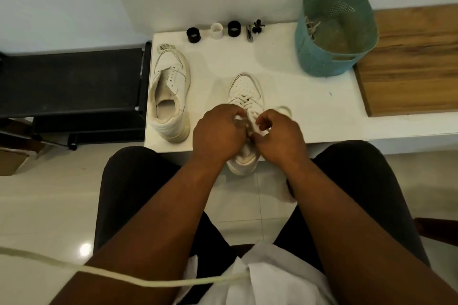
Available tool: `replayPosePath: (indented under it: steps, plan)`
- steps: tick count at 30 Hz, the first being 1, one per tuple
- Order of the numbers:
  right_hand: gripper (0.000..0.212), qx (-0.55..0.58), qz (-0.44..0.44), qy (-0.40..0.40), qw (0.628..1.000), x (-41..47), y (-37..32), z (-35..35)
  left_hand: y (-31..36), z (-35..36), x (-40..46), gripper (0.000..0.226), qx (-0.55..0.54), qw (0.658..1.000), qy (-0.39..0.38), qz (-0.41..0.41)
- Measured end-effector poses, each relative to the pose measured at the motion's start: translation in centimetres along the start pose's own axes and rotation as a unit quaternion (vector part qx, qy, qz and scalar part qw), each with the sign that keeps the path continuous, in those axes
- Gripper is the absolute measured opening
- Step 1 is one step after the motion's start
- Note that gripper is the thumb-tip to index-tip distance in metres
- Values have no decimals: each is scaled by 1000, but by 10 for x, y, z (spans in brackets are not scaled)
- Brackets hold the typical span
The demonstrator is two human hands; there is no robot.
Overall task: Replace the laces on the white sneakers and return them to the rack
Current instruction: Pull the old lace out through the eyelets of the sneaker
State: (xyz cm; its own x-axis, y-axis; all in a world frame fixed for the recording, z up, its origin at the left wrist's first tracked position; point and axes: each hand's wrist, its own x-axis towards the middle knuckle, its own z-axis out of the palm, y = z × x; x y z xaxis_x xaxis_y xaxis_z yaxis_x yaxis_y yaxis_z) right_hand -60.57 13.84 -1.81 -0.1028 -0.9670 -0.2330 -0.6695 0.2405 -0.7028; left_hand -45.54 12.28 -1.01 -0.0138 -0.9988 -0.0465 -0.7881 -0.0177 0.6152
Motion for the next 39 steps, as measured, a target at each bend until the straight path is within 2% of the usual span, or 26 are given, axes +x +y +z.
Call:
replayPosePath:
  steps: [4,10,13,15,17,19,22,23,25,28,31,33,36,39]
  plan:
    - [26,-42,1,-78,996,25,-3,-17,2,2,22,20,88,996,-14,28]
    - [28,-45,8,-102,994,36,-3,-18,2,-5,28,13,76,997,-23,10]
    - [27,-34,15,-113,993,38,-5,-19,-5,-11,33,11,-44,998,-41,-32]
    - [26,-27,18,-119,992,39,-4,-18,-9,-13,37,16,-198,972,-3,-123]
    - [25,-20,18,-114,993,40,-3,-17,-17,-10,39,16,-284,939,38,-188]
    - [23,-12,19,-106,994,40,-2,-17,-20,-8,39,1,-236,954,46,-180]
    - [21,-13,20,-98,995,41,-1,-16,-14,-7,33,41,-85,995,-17,-58]
    - [19,-12,21,-94,995,41,-1,-16,-10,-7,31,42,-55,998,-34,-19]
    - [18,-11,24,-86,996,41,-1,-16,-3,-4,30,30,-1,999,-28,25]
    - [17,-9,27,-85,996,42,-1,-16,2,2,28,16,49,999,4,-1]
    - [17,-5,30,-91,995,42,-1,-17,10,6,25,13,86,996,25,-6]
    - [17,1,36,-90,995,43,0,-18,10,4,25,11,36,998,50,-28]
    - [20,5,39,-85,996,45,1,-18,-3,-7,32,11,-63,986,110,-107]
    - [23,4,44,-84,995,46,1,-17,-15,-10,35,22,-48,988,99,-107]
